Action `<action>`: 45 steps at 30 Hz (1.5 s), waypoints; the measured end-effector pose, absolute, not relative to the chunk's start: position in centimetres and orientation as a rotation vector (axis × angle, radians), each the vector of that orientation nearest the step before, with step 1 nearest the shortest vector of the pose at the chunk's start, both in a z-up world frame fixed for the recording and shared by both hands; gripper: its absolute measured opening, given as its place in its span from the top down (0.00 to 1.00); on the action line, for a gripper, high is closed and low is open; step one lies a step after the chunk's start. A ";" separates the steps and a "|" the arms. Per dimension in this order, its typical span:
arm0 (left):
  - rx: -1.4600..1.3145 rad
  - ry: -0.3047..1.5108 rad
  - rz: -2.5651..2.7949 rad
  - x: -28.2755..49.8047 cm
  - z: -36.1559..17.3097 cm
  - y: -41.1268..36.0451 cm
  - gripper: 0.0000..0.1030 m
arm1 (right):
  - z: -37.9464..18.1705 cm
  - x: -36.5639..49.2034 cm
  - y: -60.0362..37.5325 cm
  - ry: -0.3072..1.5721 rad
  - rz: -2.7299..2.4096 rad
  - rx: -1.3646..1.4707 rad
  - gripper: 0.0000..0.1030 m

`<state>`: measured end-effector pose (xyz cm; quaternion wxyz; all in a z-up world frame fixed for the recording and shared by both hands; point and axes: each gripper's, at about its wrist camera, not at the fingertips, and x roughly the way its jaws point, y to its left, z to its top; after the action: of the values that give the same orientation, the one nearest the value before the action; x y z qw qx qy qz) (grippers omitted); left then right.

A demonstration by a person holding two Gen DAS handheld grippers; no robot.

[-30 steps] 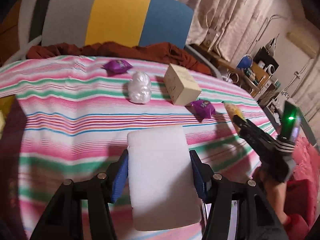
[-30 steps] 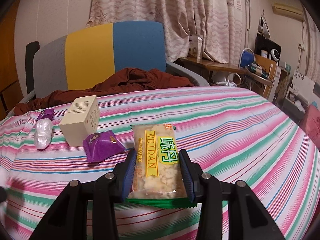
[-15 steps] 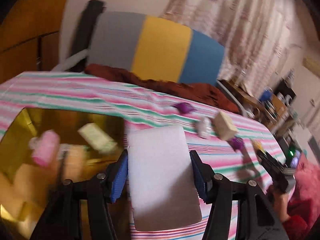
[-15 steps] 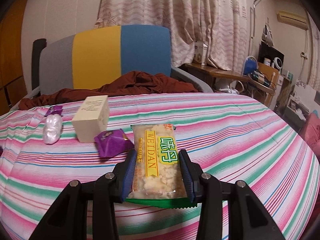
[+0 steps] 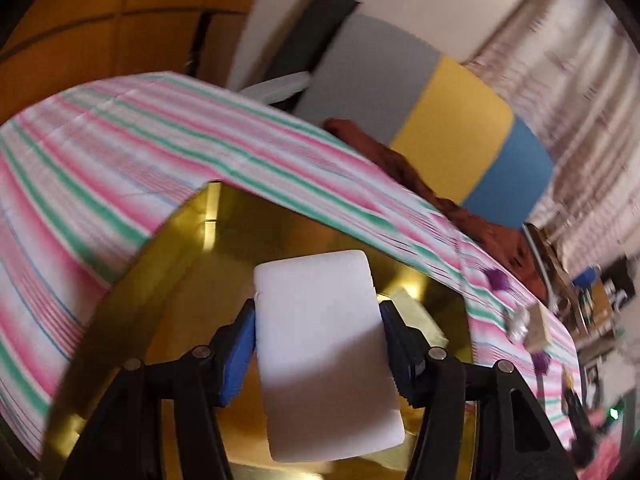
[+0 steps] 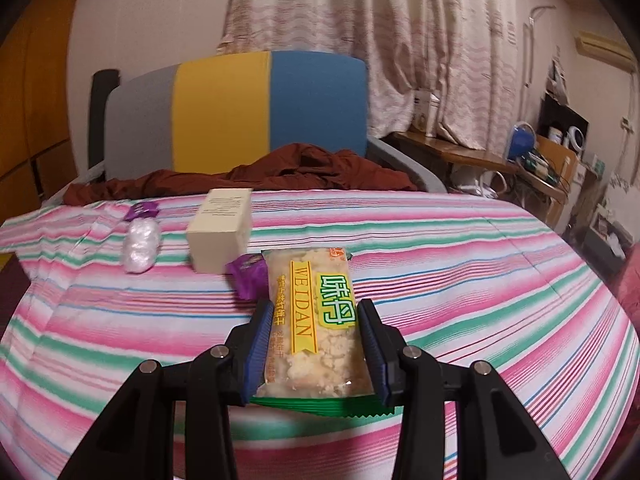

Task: Organize objects
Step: 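Carry sponge and WEIDAN bag over the gold tray and release both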

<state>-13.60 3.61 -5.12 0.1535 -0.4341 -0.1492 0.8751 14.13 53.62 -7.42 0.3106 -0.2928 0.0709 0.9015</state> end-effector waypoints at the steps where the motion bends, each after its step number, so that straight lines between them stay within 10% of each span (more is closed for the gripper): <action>1: -1.262 -0.429 2.515 -14.1 -5.3 3.1 0.42 | -7.3 14.0 53.2 0.180 2.393 -0.776 0.58; 10: -1.377 -0.501 2.486 -17.2 -8.0 0.3 0.40 | -4.9 13.4 48.1 0.212 2.543 -0.737 0.58; 15: -1.282 -0.415 2.561 -16.1 -6.4 1.3 0.00 | -3.2 12.5 44.5 0.280 2.674 -0.719 0.58; 45: -1.250 -0.361 2.680 -3.6 -5.6 -1.8 0.00 | -5.8 -4.0 21.3 0.276 3.170 -1.274 0.58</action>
<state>-3.62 -1.84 -5.62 0.0812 -0.4183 -0.1206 0.8966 -4.03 21.30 -5.77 -0.1427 -0.3679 0.0797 0.9154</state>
